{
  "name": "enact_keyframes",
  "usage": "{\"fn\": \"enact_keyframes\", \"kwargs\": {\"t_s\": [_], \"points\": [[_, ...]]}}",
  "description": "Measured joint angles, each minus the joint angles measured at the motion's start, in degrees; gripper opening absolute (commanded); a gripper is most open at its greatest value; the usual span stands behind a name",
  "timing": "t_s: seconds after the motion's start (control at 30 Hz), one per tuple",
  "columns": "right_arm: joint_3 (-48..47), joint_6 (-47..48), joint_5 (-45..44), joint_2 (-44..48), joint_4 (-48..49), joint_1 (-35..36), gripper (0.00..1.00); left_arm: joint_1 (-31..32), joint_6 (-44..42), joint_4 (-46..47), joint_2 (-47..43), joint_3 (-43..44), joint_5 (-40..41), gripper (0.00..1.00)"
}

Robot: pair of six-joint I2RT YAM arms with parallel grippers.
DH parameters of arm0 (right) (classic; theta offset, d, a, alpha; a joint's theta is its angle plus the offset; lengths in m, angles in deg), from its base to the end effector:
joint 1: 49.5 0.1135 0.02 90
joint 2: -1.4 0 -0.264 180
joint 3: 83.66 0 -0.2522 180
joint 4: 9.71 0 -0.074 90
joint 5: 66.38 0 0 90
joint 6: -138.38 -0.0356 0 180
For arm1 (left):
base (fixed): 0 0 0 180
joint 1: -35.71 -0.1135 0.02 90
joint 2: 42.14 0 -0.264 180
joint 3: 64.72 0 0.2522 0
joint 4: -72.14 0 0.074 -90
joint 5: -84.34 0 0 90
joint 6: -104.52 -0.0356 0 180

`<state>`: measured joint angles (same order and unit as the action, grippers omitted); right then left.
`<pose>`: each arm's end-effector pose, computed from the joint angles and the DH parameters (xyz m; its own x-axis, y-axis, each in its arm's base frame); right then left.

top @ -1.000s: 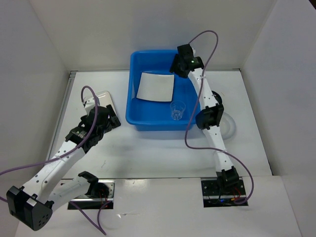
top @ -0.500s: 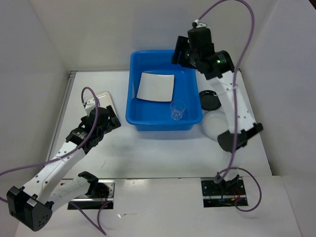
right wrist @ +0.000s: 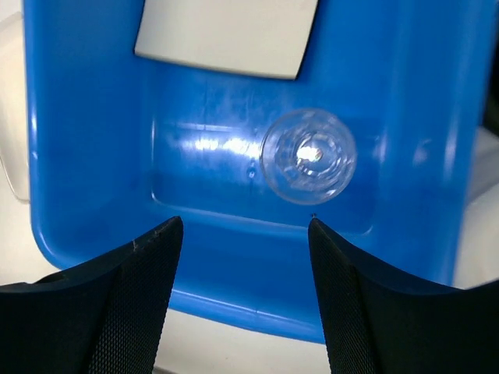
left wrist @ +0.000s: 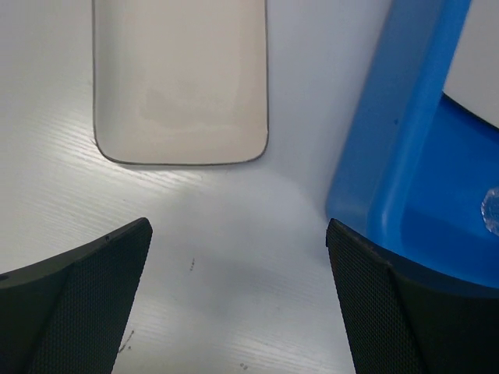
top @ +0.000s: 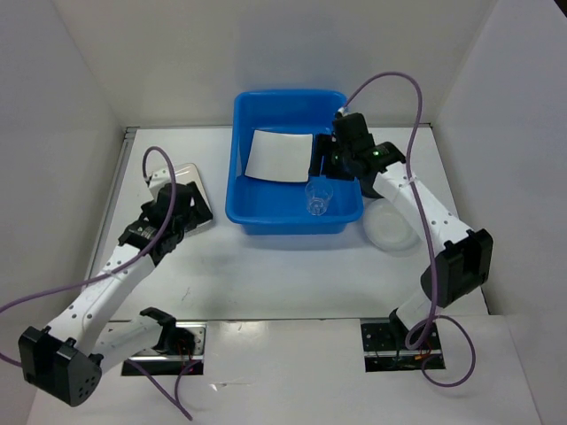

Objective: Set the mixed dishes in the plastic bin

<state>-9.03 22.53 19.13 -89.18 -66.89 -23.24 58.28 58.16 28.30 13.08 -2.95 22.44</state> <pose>0.3128 0.1512 0.3681 -0.7138 0.1325 -0.6877 -0.0867 0.9577 0.2745 0.1946 -0.0627 0.2952 -0.3997 -0.4931 -0.7727 -0.3915 0.8541 -0.3425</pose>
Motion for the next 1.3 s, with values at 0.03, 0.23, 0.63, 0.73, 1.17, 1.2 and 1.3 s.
{"fn": "enact_keyframes", "kwargs": {"t_s": [0.03, 0.23, 0.63, 0.73, 1.17, 1.2, 1.3], "points": [[2.2, 0.0, 1.4, 0.3, 1.6, 0.0, 0.71, -1.4, -0.4, 0.0, 1.1, 1.0, 0.0, 1.00], [12.0, -0.3, 6.5, 5.5, 8.3, 3.0, 0.71, -8.4, -3.4, 0.7, 5.0, 4.7, -0.3, 0.91], [18.4, -0.2, 10.7, 20.5, 14.4, 5.3, 0.71, -27.3, -4.2, 8.4, 19.9, 5.1, -1.9, 0.73], [19.3, 0.0, 10.9, 21.5, 14.4, 5.3, 0.71, -30.5, -4.1, 10.7, 22.4, 4.3, -3.1, 0.76], [20.0, 0.4, 11.4, 23.4, 14.2, 5.3, 0.71, -32.6, -2.7, 23.4, 29.2, -1.9, -9.7, 0.77], [20.0, 0.4, 11.4, 23.4, 14.2, 5.3, 0.71, -32.6, -2.7, 24.2, 30.0, -2.2, -9.9, 0.77], [20.0, 0.5, 11.4, 23.4, 14.1, 5.3, 0.71, -32.7, -2.6, 25.6, 31.3, -2.6, -10.5, 0.77]]}}
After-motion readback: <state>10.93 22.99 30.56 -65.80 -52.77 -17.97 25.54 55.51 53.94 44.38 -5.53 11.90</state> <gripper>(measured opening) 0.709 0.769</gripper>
